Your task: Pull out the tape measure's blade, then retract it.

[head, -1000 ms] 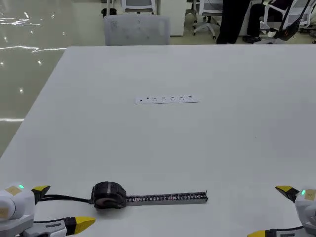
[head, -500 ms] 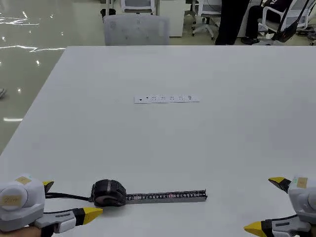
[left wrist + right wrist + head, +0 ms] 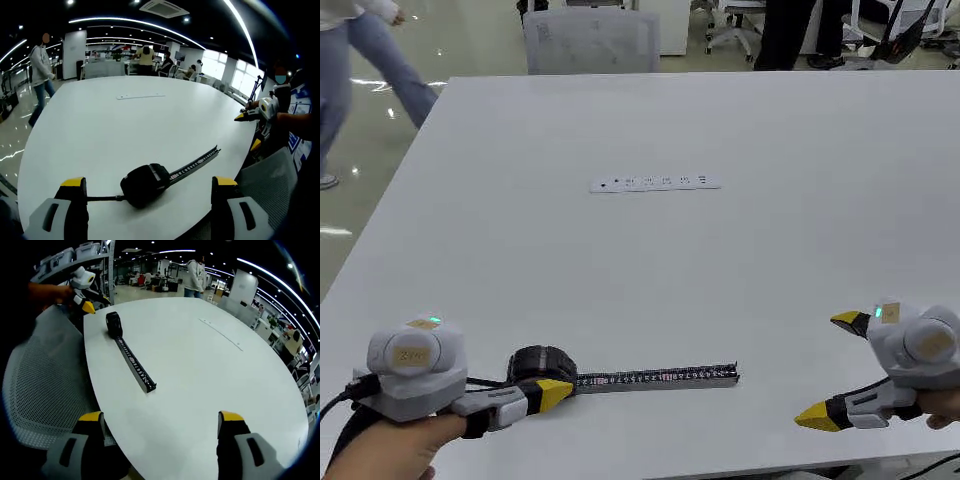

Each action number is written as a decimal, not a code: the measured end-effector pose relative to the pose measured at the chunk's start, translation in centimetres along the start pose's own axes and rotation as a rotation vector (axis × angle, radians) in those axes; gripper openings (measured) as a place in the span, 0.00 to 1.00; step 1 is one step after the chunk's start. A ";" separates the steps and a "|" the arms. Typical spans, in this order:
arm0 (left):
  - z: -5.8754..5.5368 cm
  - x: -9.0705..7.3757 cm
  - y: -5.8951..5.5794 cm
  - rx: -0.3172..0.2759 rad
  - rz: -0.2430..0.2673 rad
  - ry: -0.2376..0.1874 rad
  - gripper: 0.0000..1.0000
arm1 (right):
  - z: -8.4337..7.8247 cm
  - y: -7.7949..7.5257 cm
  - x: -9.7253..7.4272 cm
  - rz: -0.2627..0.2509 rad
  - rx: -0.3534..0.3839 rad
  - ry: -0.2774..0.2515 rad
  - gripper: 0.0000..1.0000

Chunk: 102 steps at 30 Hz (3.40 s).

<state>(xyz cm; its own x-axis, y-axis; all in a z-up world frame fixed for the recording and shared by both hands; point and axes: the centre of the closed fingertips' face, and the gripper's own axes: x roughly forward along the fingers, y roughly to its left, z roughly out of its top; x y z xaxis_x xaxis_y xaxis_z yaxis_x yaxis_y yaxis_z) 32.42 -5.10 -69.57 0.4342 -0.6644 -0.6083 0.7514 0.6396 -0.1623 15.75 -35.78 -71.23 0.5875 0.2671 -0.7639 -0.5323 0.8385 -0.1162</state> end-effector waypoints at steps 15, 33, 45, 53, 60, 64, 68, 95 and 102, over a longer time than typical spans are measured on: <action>-1.2 1.2 1.8 -0.134 0.124 -0.037 1.00 | 2.8 0.4 3.0 0.118 -0.127 0.036 0.96; -0.9 2.0 0.9 -0.061 0.171 -0.083 1.00 | 3.5 2.1 8.2 0.308 -0.305 0.117 0.78; 0.8 1.6 1.7 -0.020 0.202 -0.162 1.00 | 1.6 2.4 10.3 0.334 -0.344 0.161 0.47; 0.0 2.0 1.2 0.007 0.192 -0.127 1.00 | 1.7 2.3 11.1 0.322 -0.355 0.158 0.30; -0.2 2.0 1.5 0.003 0.196 -0.123 1.00 | 0.7 2.2 11.5 0.341 -0.335 0.198 0.19; -0.3 2.1 1.5 0.000 0.196 -0.118 1.00 | 0.8 2.4 11.4 0.353 -0.326 0.194 0.17; -0.5 2.3 1.3 0.000 0.188 -0.108 1.00 | 0.7 2.6 11.4 0.367 -0.333 0.205 0.15; -1.7 4.2 2.2 -0.160 0.272 -0.071 0.81 | 0.7 3.0 11.5 0.329 -0.346 0.314 0.14; -2.1 5.4 0.9 -0.158 0.234 -0.051 0.61 | 0.8 2.8 11.6 0.323 -0.321 0.327 0.14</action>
<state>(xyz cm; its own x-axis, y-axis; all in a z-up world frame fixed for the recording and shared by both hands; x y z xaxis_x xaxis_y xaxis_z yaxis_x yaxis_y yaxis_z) 34.40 -7.25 -74.61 0.6140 -0.5076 -0.6045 0.5428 0.8275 -0.1436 21.48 -29.95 -79.91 0.1713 0.2821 -0.9440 -0.8428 0.5382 0.0079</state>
